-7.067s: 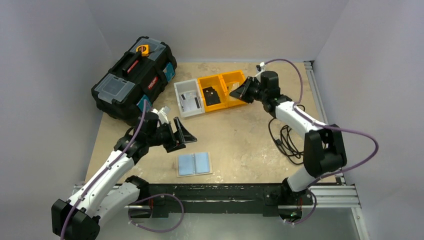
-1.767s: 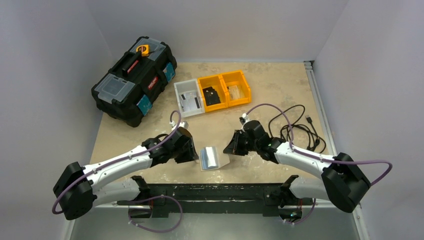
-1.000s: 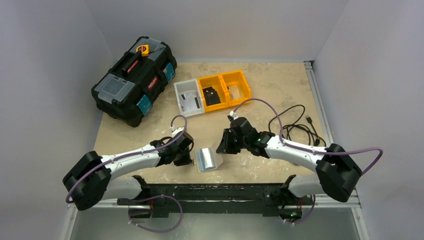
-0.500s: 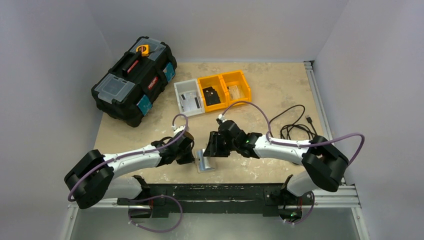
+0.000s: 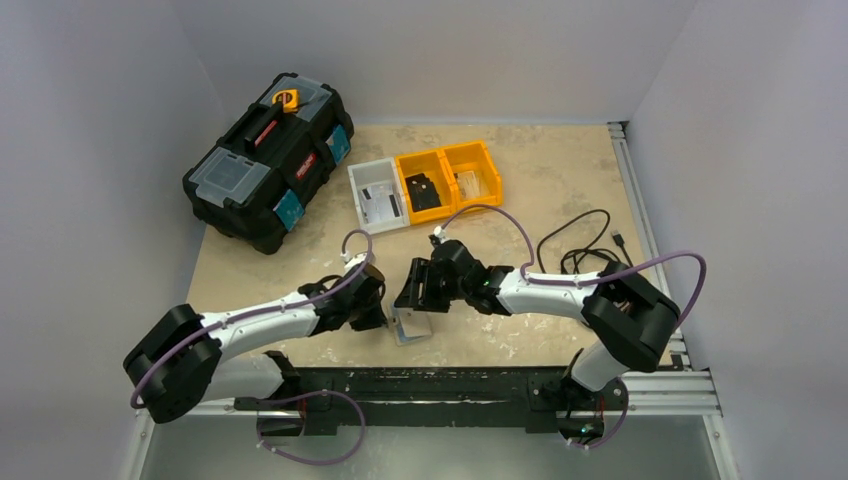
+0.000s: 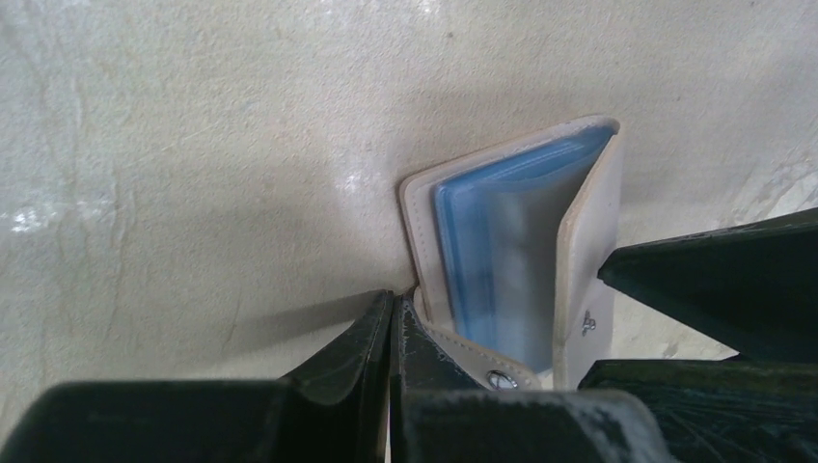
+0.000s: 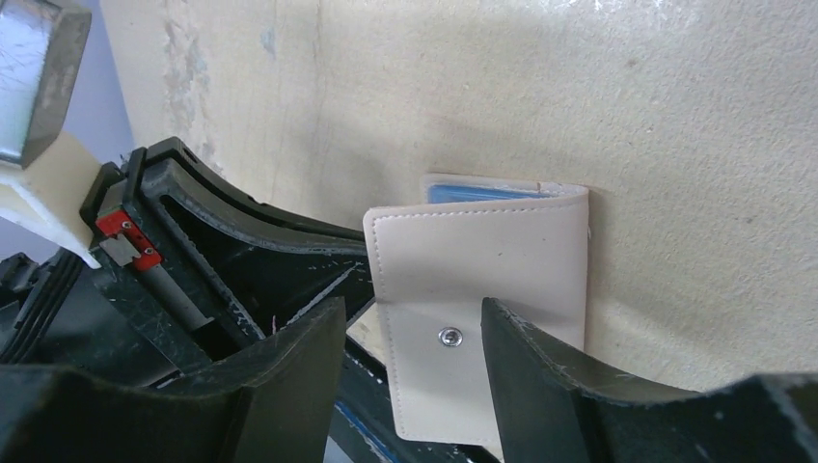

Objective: Take the credit cards out of the card holder
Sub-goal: Close the card holder at the center of the board.

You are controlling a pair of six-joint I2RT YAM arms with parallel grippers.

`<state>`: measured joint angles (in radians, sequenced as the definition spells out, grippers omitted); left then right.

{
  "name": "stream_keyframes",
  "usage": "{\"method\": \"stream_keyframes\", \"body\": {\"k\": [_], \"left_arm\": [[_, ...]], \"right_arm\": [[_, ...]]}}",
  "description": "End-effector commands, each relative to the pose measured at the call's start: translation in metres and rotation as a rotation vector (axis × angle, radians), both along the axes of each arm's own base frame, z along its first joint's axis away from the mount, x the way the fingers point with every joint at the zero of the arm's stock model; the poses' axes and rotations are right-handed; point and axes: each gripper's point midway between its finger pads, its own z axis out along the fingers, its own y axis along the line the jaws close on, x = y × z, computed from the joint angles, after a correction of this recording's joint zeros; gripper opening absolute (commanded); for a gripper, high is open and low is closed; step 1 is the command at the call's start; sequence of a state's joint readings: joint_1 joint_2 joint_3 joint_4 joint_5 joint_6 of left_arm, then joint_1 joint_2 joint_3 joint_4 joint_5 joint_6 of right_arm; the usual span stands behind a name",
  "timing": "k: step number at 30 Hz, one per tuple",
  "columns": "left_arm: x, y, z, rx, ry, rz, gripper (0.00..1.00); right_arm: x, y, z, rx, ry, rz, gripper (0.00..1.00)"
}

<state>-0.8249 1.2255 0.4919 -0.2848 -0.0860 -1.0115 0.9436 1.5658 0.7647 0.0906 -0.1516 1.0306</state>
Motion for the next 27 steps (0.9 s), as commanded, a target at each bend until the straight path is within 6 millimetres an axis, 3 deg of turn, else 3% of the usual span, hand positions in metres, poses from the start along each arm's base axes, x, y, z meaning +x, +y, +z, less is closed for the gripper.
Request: {"method": "stream_keyframes", "body": {"k": [1, 7, 16, 22, 27], "left_arm": [[-0.004, 0.016, 0.003, 0.041, -0.005, 0.025, 0.00], [-0.007, 0.027, 0.011, 0.050, -0.027, 0.026, 0.00], [-0.011, 0.025, 0.015, 0.023, -0.028, 0.007, 0.00], [-0.013, 0.023, 0.016, 0.009, -0.027, -0.001, 0.00], [-0.012, 0.020, 0.022, 0.000, -0.032, -0.011, 0.00]], "right_arm": [[0.005, 0.014, 0.021, 0.081, -0.025, -0.003, 0.55], [0.007, 0.015, 0.025, 0.093, -0.036, -0.005, 0.56], [0.007, 0.028, 0.005, 0.125, 0.023, -0.008, 0.57], [0.001, 0.022, -0.028, 0.098, 0.089, -0.041, 0.59], [-0.005, 0.018, -0.025, 0.121, 0.102, -0.042, 0.59]]}}
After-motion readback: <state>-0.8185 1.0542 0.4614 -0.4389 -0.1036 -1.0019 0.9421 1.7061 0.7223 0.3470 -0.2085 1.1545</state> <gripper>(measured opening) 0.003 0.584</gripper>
